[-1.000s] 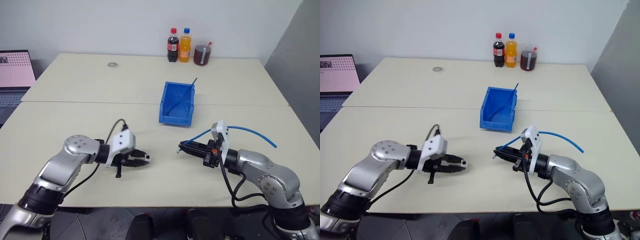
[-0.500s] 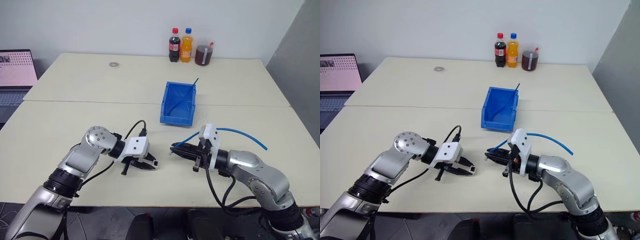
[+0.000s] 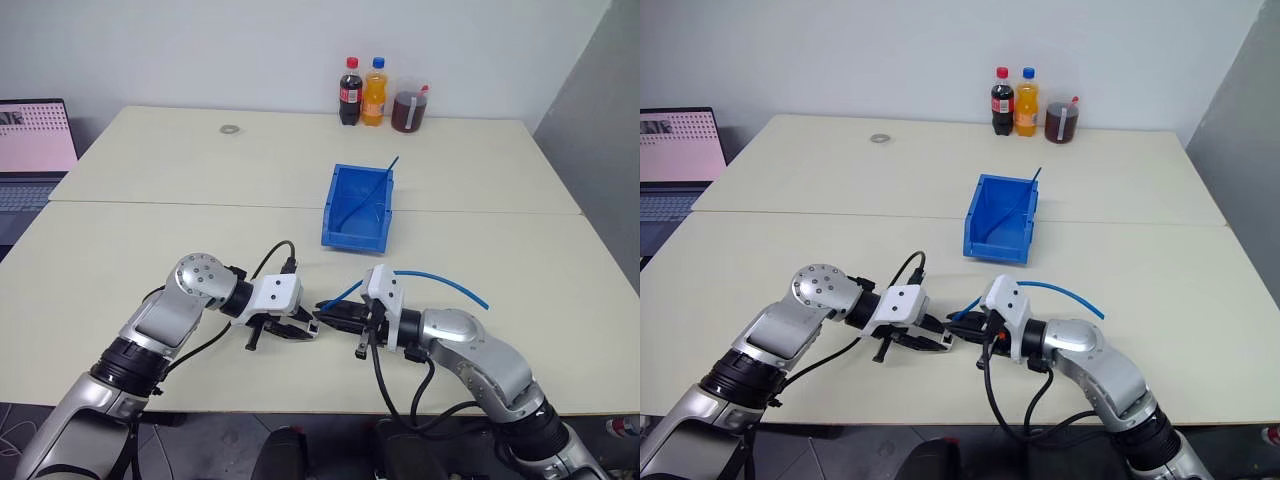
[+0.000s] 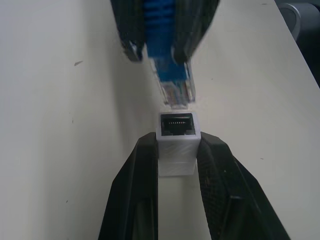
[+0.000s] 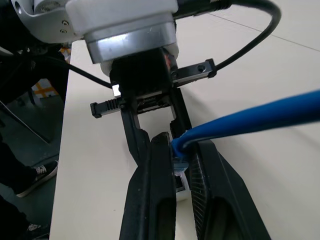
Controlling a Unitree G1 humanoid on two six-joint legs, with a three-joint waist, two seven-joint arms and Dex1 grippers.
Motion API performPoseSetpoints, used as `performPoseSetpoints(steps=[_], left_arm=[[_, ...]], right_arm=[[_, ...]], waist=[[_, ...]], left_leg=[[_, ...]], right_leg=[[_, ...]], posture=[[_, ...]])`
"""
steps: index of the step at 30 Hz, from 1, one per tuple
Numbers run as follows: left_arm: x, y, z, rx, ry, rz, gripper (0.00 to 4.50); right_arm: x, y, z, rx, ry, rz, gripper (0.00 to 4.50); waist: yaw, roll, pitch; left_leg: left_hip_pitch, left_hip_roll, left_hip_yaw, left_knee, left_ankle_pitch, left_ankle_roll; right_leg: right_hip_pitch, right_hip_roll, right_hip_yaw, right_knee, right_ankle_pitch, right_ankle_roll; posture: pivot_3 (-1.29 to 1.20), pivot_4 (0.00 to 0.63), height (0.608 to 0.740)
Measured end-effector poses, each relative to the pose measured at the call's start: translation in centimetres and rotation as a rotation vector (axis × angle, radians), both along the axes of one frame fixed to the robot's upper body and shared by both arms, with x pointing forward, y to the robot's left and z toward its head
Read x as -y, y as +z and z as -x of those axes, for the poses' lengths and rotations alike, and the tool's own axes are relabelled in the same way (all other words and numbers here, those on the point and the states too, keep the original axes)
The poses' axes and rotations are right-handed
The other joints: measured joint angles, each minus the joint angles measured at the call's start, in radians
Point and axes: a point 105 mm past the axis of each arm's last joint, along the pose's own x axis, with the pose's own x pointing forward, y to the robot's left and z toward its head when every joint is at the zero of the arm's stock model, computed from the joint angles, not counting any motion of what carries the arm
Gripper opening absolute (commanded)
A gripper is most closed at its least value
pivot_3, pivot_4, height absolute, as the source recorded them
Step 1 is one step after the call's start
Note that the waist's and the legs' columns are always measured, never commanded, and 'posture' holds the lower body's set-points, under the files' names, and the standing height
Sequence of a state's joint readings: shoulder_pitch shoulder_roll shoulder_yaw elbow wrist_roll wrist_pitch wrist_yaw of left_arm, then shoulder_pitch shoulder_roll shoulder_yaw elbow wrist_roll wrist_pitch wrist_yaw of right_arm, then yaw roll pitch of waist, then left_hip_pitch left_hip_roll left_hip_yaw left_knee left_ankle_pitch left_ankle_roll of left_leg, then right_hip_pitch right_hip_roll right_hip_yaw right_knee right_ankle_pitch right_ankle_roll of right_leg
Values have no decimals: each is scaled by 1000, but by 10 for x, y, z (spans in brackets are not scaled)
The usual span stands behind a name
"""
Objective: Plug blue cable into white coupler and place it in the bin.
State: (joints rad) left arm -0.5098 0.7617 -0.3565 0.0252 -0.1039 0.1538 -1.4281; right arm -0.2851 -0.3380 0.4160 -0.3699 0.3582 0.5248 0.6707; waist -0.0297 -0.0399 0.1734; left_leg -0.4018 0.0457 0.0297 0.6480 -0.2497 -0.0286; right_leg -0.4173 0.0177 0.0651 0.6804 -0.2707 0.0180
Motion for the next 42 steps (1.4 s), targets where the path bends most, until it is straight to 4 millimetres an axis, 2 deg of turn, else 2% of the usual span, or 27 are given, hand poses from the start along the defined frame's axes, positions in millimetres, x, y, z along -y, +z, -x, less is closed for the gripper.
performPoseSetpoints(steps=[9,42], left_arm=[[1,0,1,-1,-2,-3,759],[0,-6,-4,-3,39,21,759]], right_arm=[[-1,-10,-6,41,-16,35,107],[-7,-19,2,206,32,126,106]], waist=[[0,0,0],[0,3,-8]], left_leg=[[1,0,0,0,0,0],[8,0,-1,6,0,0]], right_leg=[[1,0,0,0,0,0],[11,1,-1,1,0,0]], posture=[[0,150,740],[0,150,740]])
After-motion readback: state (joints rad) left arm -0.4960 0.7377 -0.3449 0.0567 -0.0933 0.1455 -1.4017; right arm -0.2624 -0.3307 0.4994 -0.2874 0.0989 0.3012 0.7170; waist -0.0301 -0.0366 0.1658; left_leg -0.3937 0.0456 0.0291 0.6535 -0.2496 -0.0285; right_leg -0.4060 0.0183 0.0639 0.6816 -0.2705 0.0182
